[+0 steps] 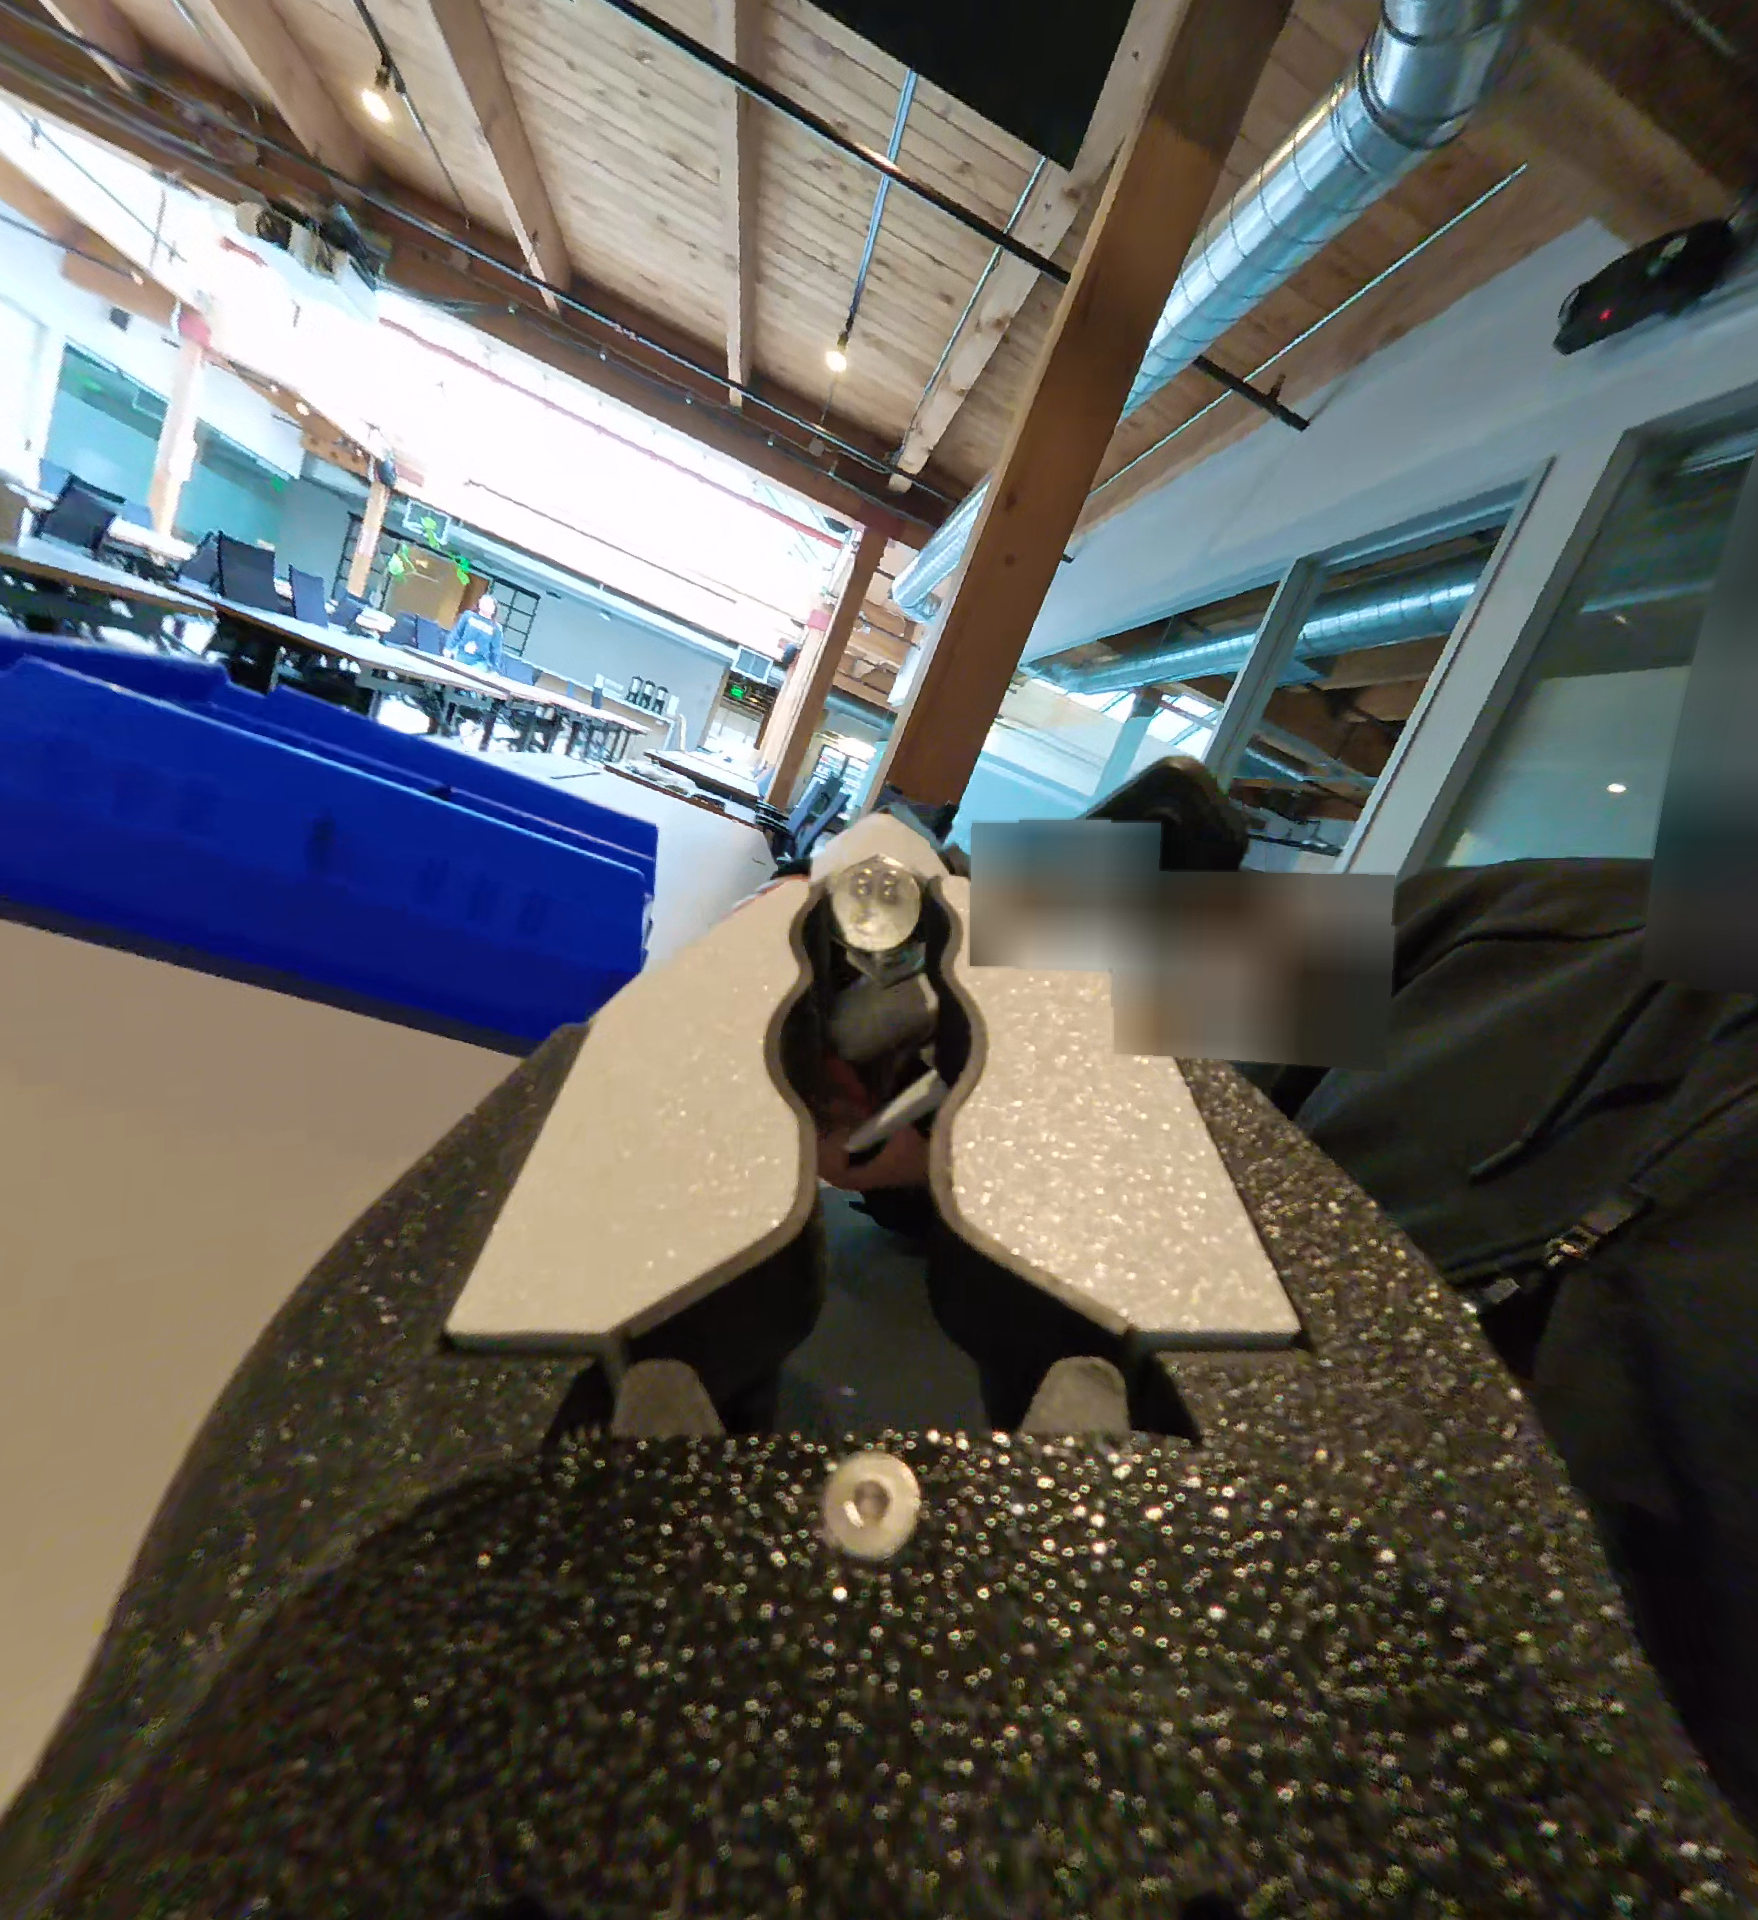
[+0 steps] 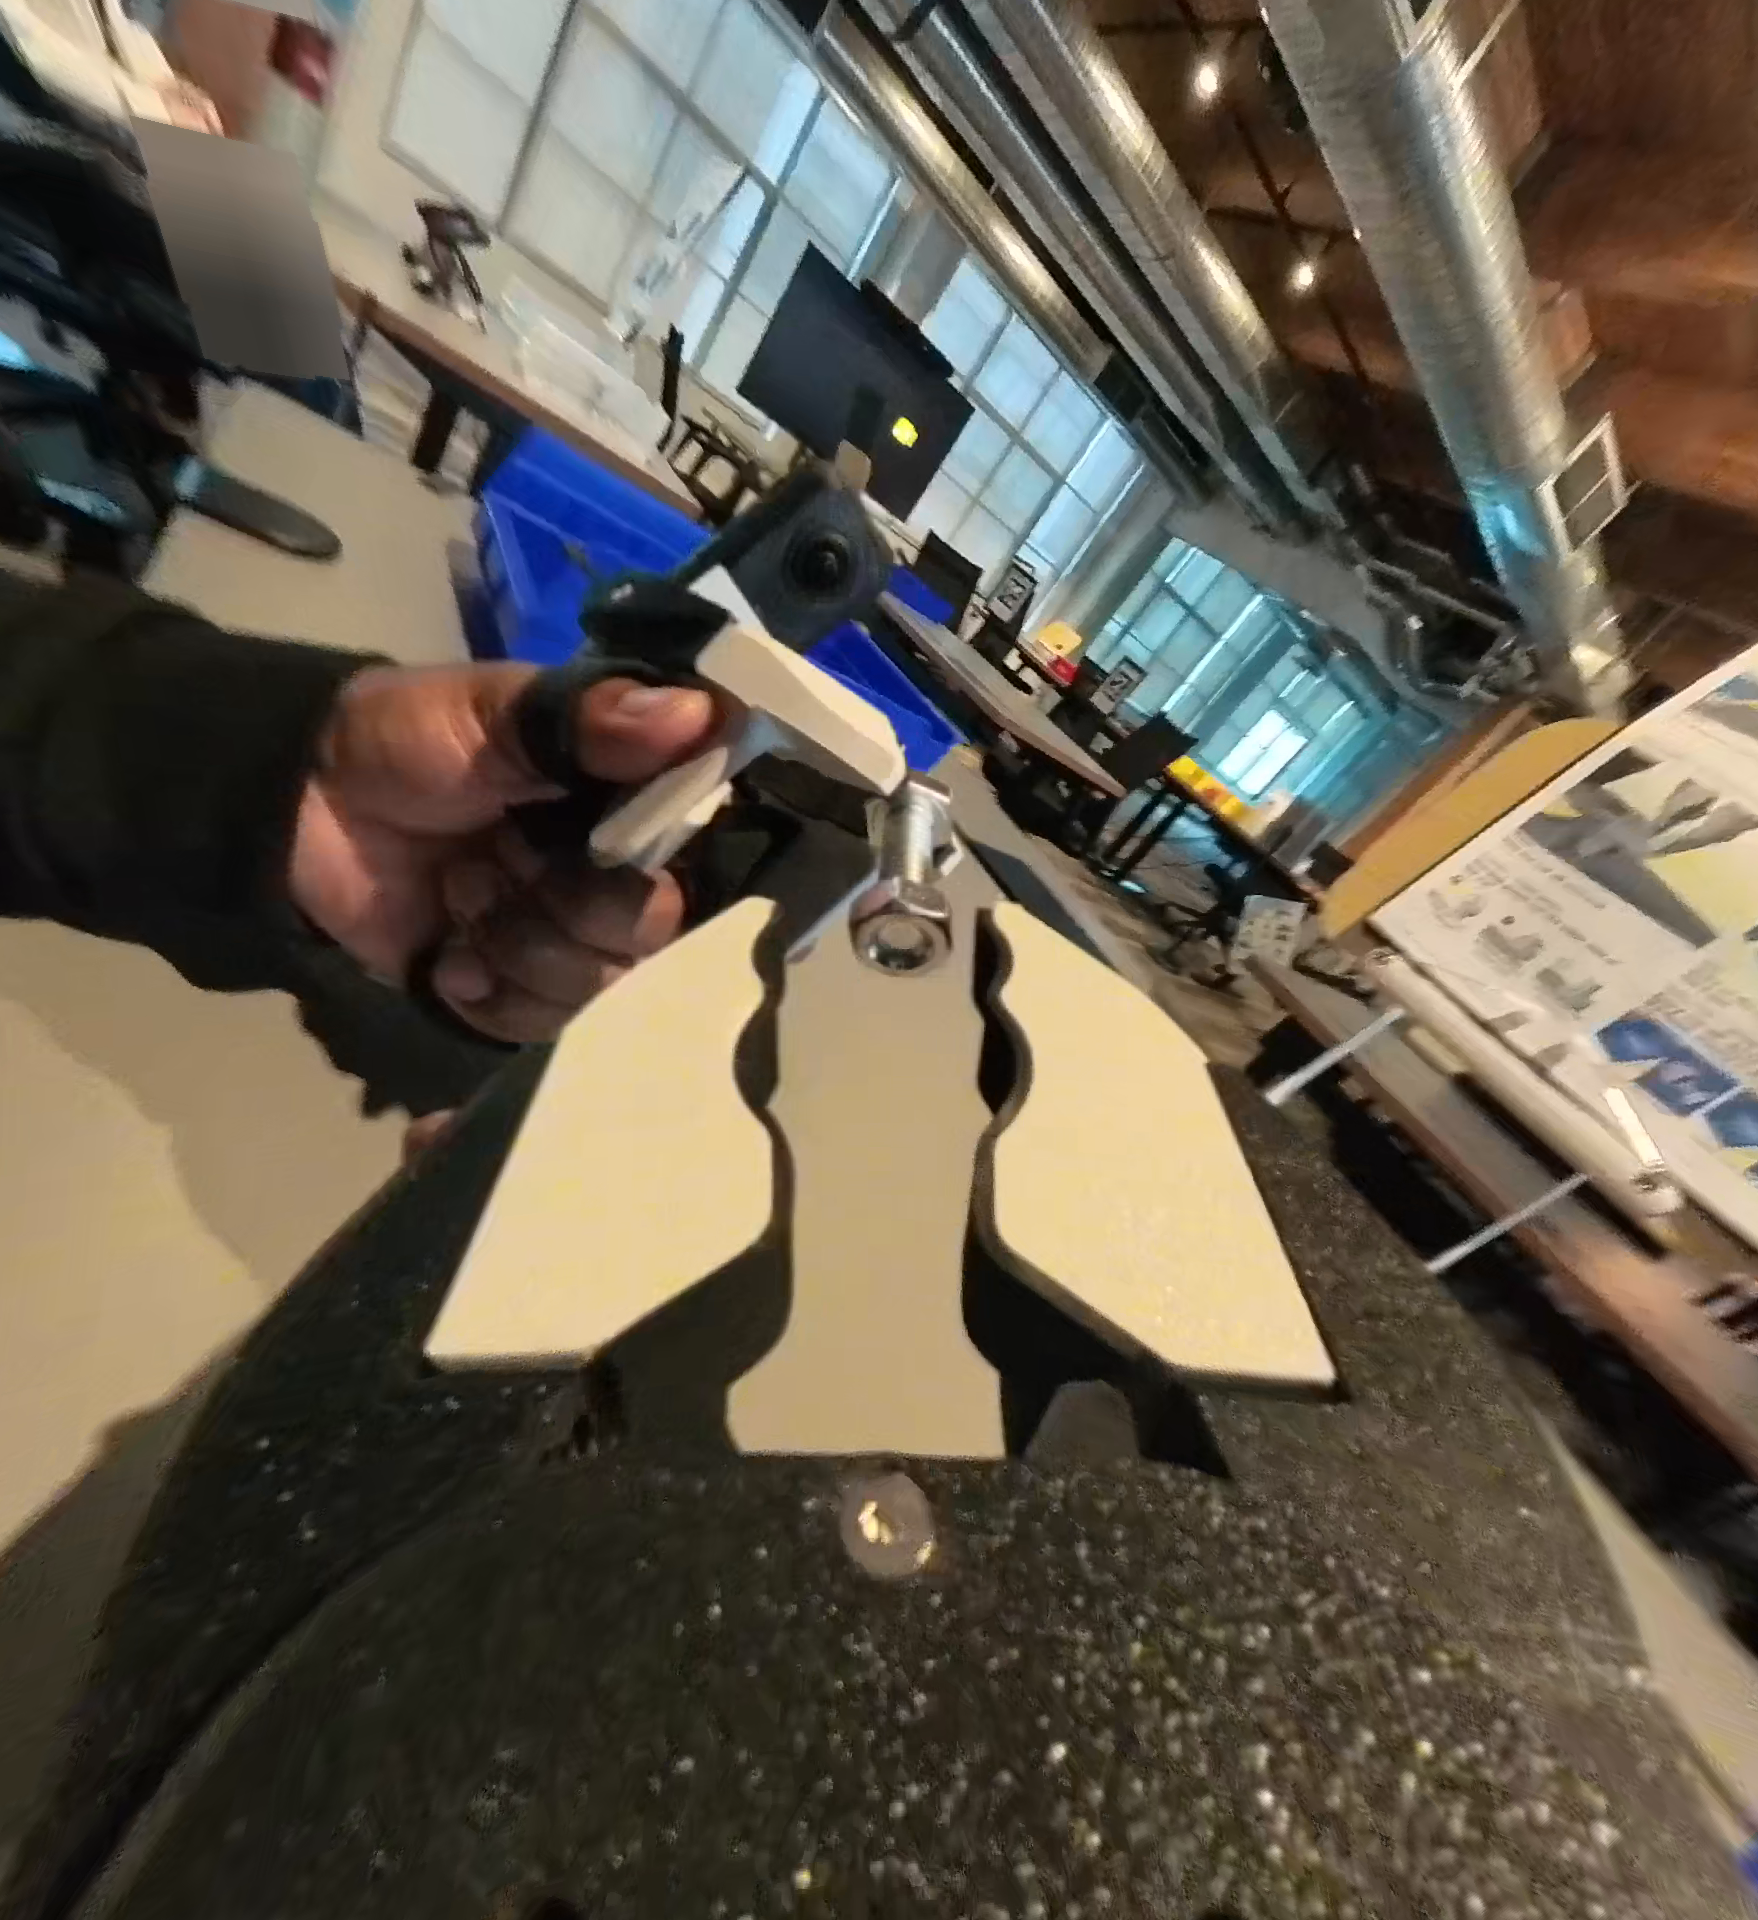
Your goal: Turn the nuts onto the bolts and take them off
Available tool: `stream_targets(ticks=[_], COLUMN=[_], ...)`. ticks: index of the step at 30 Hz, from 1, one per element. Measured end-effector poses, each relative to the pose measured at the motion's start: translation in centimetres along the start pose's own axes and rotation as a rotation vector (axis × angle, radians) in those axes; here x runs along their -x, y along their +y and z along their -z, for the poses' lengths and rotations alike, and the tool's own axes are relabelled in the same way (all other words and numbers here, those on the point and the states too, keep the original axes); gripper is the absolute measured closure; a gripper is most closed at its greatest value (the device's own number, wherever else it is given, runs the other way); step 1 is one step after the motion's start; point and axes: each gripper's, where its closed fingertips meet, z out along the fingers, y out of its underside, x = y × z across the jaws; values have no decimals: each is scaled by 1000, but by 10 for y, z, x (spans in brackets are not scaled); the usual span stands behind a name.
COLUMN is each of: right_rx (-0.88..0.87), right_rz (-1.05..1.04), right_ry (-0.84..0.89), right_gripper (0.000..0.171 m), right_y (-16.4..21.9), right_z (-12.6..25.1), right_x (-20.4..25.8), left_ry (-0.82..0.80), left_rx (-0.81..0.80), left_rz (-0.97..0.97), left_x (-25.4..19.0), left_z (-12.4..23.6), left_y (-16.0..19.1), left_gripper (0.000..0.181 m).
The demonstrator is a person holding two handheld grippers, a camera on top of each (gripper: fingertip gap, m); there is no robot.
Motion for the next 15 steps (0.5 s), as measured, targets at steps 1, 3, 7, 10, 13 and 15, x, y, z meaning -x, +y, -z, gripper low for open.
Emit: stream_targets(ticks=[1, 3, 7, 10, 13, 15], right_rx=[-11, -37, -114, -182, -241, -257], right_rz=[-58, -189, -476, -670, -790, -812], right_ry=[-13, -56, -168, -259, -313, -317], right_gripper=[132, 129, 133, 137, 137, 139], right_y=[-1, -3, -8, -12, -16, -17], right_z=[-1, -2, -2, 0, 3, 5], right_x=[0, 0, 0, -2, -5, -8], left_ry=[-2, -4, -20, -25, -34, -34], left_rx=[-5, -18, -33, -34, -19, -7], left_rz=[-19, -52, -136, -198, -225, -229], left_x=[-1, -4, -8, -13, -14, -14], left_z=[0, 1, 1, 1, -1, -2], left_y=[-2, -5, -10, -12, -10, -8], left_gripper=[165, 165, 165, 165, 165, 165])
